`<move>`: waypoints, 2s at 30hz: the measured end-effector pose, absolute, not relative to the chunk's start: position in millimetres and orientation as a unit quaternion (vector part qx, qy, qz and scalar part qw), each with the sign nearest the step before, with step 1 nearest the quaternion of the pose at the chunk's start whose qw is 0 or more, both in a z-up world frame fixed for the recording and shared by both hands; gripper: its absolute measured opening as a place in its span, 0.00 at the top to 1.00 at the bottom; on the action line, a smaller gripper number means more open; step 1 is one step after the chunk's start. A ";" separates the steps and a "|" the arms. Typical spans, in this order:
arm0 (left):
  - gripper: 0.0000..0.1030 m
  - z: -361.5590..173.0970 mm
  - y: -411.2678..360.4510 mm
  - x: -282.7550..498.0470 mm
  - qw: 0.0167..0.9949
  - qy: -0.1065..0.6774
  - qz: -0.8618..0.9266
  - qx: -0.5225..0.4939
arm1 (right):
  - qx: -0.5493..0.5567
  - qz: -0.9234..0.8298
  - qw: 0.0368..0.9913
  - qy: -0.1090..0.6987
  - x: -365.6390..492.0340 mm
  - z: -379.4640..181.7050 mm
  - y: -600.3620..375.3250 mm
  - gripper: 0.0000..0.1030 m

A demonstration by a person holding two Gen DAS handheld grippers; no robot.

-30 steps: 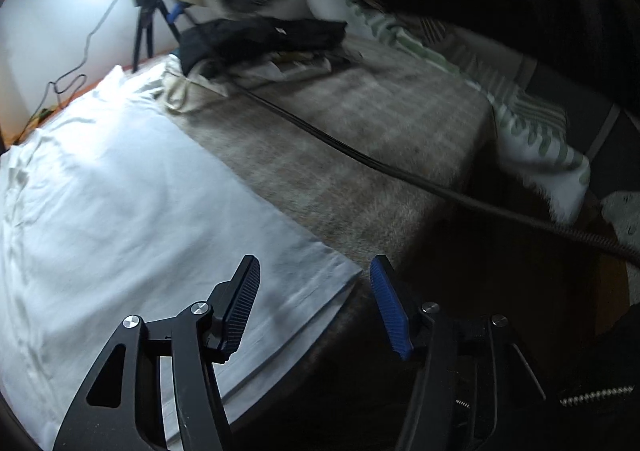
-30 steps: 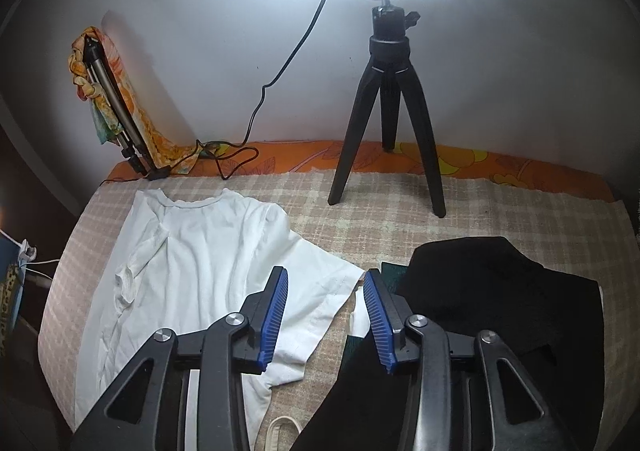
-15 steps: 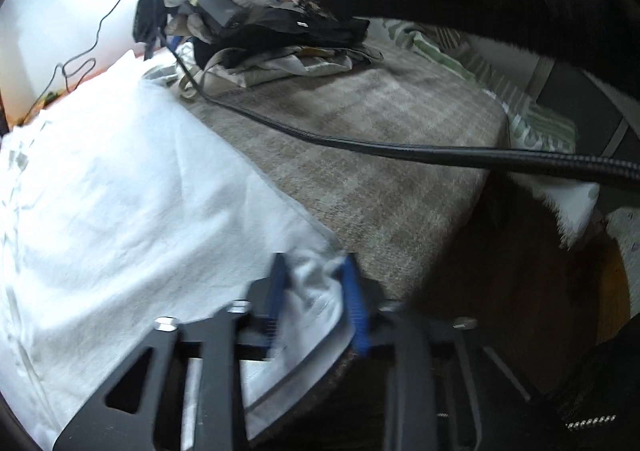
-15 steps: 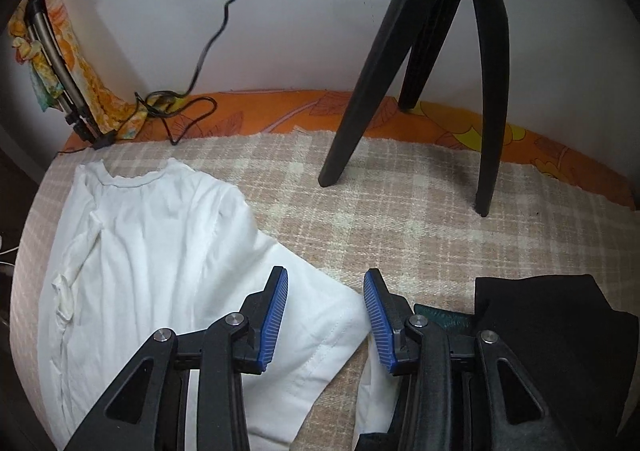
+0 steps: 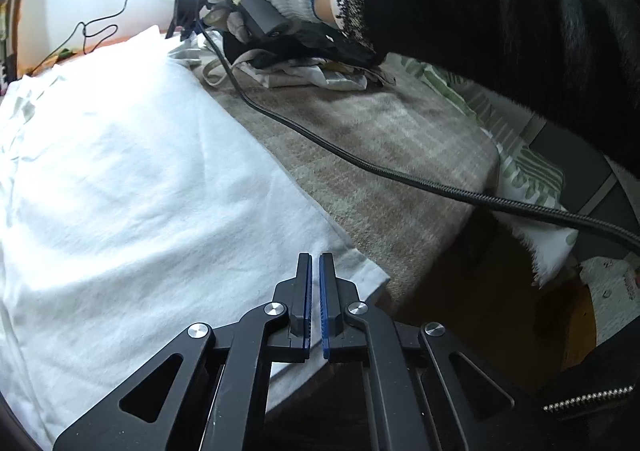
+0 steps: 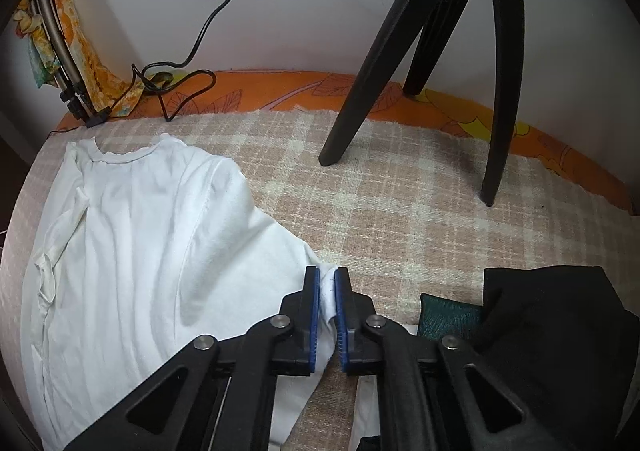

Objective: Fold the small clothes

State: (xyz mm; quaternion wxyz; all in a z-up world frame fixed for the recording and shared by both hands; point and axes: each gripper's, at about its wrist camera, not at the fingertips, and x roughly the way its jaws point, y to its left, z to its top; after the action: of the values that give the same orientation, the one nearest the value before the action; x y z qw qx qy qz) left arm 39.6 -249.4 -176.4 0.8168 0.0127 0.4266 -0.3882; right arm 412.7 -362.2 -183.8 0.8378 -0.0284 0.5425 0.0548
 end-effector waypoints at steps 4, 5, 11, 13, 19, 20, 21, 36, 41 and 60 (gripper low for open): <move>0.95 -170.0 -255.5 29.8 0.813 0.416 -0.406 0.024 | -0.032 0.048 0.843 0.535 413.2 -173.0 -363.5 0.96; 0.85 -170.7 -259.9 28.1 0.811 0.417 -0.410 0.032 | -0.030 0.047 0.843 0.534 413.5 -171.4 -364.3 0.96; 0.63 -180.6 -289.8 16.1 0.811 0.412 -0.403 0.098 | -0.029 0.044 0.844 0.534 409.9 -165.7 -369.6 0.96; 0.68 -183.6 -294.7 15.2 0.818 0.399 -0.399 0.112 | -0.027 0.044 0.845 0.532 411.8 -164.7 -369.8 0.96; 0.94 -184.7 -278.6 31.9 0.816 0.413 -0.400 0.055 | -0.019 0.042 0.847 0.530 412.8 -158.4 -373.2 0.96; 0.94 -183.5 -273.6 32.3 0.817 0.414 -0.400 0.041 | -0.018 0.042 0.847 0.529 412.8 -157.1 -372.5 0.96; 0.95 -181.7 -269.7 31.2 0.818 0.414 -0.399 0.033 | -0.018 0.042 0.848 0.528 412.4 -154.7 -371.6 0.96; 0.95 -161.4 -193.5 31.9 0.841 0.397 -0.356 -0.091 | -0.047 0.020 0.856 0.514 412.3 -107.0 -319.6 0.97; 0.95 -162.5 -176.4 27.3 0.847 0.391 -0.345 -0.099 | -0.083 0.019 0.859 0.506 406.8 -100.7 -280.9 0.97; 0.95 -181.0 -123.7 16.8 0.859 0.395 -0.299 -0.125 | -0.164 0.043 0.846 0.505 417.0 -131.2 -131.1 0.97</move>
State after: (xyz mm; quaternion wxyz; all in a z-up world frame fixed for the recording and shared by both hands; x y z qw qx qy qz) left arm 16.8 -123.7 -181.0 0.8594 -0.1247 0.3952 -0.2994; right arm 417.0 -131.1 -131.2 0.8461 -0.1643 0.5053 0.0426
